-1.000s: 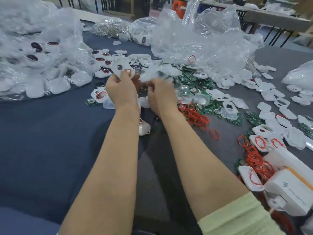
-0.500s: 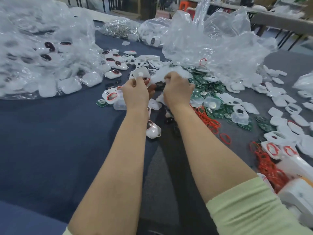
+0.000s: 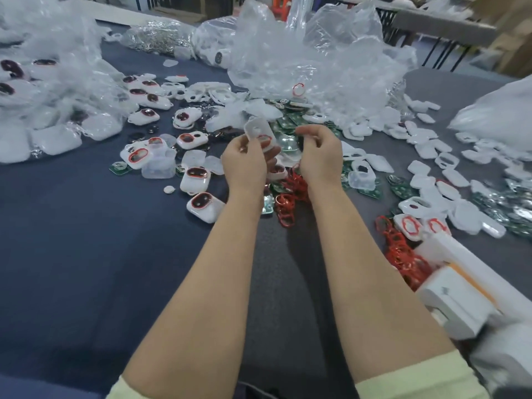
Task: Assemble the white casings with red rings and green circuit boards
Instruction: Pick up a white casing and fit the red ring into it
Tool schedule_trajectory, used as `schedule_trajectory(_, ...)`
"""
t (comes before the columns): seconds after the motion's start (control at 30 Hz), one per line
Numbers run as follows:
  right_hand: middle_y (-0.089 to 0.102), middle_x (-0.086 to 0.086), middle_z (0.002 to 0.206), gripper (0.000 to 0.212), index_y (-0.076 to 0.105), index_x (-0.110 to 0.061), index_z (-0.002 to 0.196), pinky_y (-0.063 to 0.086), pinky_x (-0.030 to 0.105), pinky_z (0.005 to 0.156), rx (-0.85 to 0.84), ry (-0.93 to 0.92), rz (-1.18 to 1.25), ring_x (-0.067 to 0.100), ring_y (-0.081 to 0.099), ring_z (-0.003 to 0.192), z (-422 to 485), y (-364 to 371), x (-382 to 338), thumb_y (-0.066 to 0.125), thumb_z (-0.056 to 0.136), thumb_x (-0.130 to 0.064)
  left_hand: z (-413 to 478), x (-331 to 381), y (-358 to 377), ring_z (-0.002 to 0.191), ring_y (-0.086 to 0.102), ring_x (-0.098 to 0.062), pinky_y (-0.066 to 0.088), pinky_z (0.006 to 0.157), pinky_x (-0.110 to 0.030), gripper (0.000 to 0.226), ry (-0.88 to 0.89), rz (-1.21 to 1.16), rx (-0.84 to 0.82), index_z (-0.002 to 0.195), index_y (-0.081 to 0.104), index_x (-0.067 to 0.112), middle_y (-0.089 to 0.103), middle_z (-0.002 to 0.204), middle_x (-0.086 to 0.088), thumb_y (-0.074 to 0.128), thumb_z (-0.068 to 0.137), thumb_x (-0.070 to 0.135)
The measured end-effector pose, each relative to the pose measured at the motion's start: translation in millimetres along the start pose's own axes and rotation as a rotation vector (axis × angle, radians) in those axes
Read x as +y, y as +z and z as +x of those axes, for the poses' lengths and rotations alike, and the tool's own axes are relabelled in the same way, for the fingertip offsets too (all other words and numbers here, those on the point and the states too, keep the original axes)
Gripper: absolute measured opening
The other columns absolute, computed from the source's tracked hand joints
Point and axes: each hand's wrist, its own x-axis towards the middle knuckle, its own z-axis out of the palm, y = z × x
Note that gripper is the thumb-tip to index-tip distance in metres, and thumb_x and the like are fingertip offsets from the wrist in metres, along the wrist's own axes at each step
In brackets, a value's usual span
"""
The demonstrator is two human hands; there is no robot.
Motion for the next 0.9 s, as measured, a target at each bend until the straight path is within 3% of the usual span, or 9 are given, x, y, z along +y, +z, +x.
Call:
schedule_trajectory(0.07, 0.061, -0.004, 0.091, 0.026, 0.064, -0.019, 0.093, 0.047, 0.024, 0.072, -0.020, -0.005, 0.061, 0.009, 0.059, 0.078, -5, -4, 0, 0.042, 0.097, -0.005, -1, -1, -1, 0.063, 0.068, -0.013, 0.052, 0.047, -0.020, 0.012, -0.037, 0.017, -0.074, 0.096, 0.055, 0.005, 0.064, 0.085, -0.006, 0.045, 0.099, 0.007)
schedule_trajectory(0.17, 0.060, 0.003, 0.081, 0.025, 0.061, -0.016, 0.090, 0.052, 0.020, 0.059, -0.128, 0.107, 0.346, 0.008, 0.065, 0.057, -14, -10, -1, 0.044, 0.096, 0.001, -2, -4, -3, 0.065, 0.067, -0.013, 0.056, 0.057, -0.022, 0.015, -0.002, 0.109, -0.137, 0.091, 0.057, 0.009, 0.065, 0.084, -0.004, 0.045, 0.099, 0.008)
schedule_trajectory(0.23, 0.063, 0.007, 0.084, 0.017, 0.061, -0.011, 0.093, 0.057, 0.024, 0.065, -0.162, 0.105, 0.405, 0.014, 0.069, 0.066, -19, -11, 0, 0.051, 0.093, 0.002, -2, -7, -3, 0.070, 0.066, -0.016, 0.056, 0.061, -0.023, 0.014, 0.033, 0.158, -0.165, 0.096, 0.059, 0.008, 0.066, 0.085, -0.004, 0.046, 0.099, 0.008)
schedule_trajectory(0.37, 0.069, 0.004, 0.088, 0.013, 0.062, -0.020, 0.083, 0.055, 0.046, 0.082, -0.040, -0.061, 0.142, 0.024, 0.068, 0.084, -20, -10, 3, 0.064, 0.087, -0.008, -2, -10, -3, 0.078, 0.068, -0.014, 0.055, 0.063, -0.022, 0.016, 0.082, 0.245, -0.206, 0.110, 0.058, 0.007, 0.068, 0.095, -0.009, 0.047, 0.099, 0.009)
schedule_trajectory(0.5, 0.067, -0.003, 0.080, 0.013, 0.062, -0.021, 0.077, 0.055, 0.040, 0.081, -0.020, -0.099, 0.130, 0.018, 0.067, 0.081, -24, -8, 3, 0.068, 0.084, -0.011, -5, -9, -3, 0.083, 0.068, -0.021, 0.057, 0.068, -0.024, 0.019, 0.099, 0.291, -0.213, 0.113, 0.059, 0.004, 0.068, 0.100, -0.017, 0.047, 0.099, 0.009)
schedule_trajectory(0.63, 0.068, 0.000, 0.081, 0.013, 0.063, -0.022, 0.075, 0.054, 0.035, 0.078, 0.004, -0.092, 0.123, 0.019, 0.065, 0.079, -24, -5, 5, 0.069, 0.084, -0.014, -6, -8, -3, 0.101, 0.066, -0.033, 0.055, 0.089, -0.041, 0.024, 0.064, 0.268, -0.230, 0.118, 0.058, 0.000, 0.066, 0.111, -0.024, 0.047, 0.100, 0.010)
schedule_trajectory(0.7, 0.067, 0.001, 0.080, 0.015, 0.062, -0.023, 0.074, 0.054, 0.035, 0.075, 0.002, -0.068, 0.149, 0.021, 0.066, 0.078, -23, -5, 5, 0.069, 0.084, -0.014, -11, -5, -2, 0.092, 0.067, -0.028, 0.055, 0.088, -0.039, 0.020, 0.060, 0.258, -0.240, 0.113, 0.059, 0.002, 0.068, 0.105, -0.021, 0.048, 0.099, 0.011)
schedule_trajectory(0.83, 0.061, -0.003, 0.075, 0.013, 0.060, -0.023, 0.086, 0.049, 0.020, 0.057, -0.037, -0.020, 0.222, 0.002, 0.060, 0.060, -23, -5, 6, 0.067, 0.086, -0.012, -13, -3, -3, 0.083, 0.066, -0.020, 0.056, 0.083, -0.031, 0.018, 0.047, 0.266, -0.273, 0.111, 0.060, 0.003, 0.068, 0.101, -0.017, 0.057, 0.094, 0.007)
schedule_trajectory(0.9, 0.064, 0.003, 0.085, 0.019, 0.056, -0.021, 0.099, 0.051, 0.023, 0.061, -0.081, 0.056, 0.294, 0.009, 0.063, 0.069, -21, -5, 8, 0.067, 0.086, -0.012, -21, 1, -1, 0.085, 0.067, -0.021, 0.056, 0.082, -0.029, 0.018, 0.078, 0.311, -0.262, 0.112, 0.058, -0.001, 0.067, 0.100, -0.018, 0.053, 0.094, 0.000)
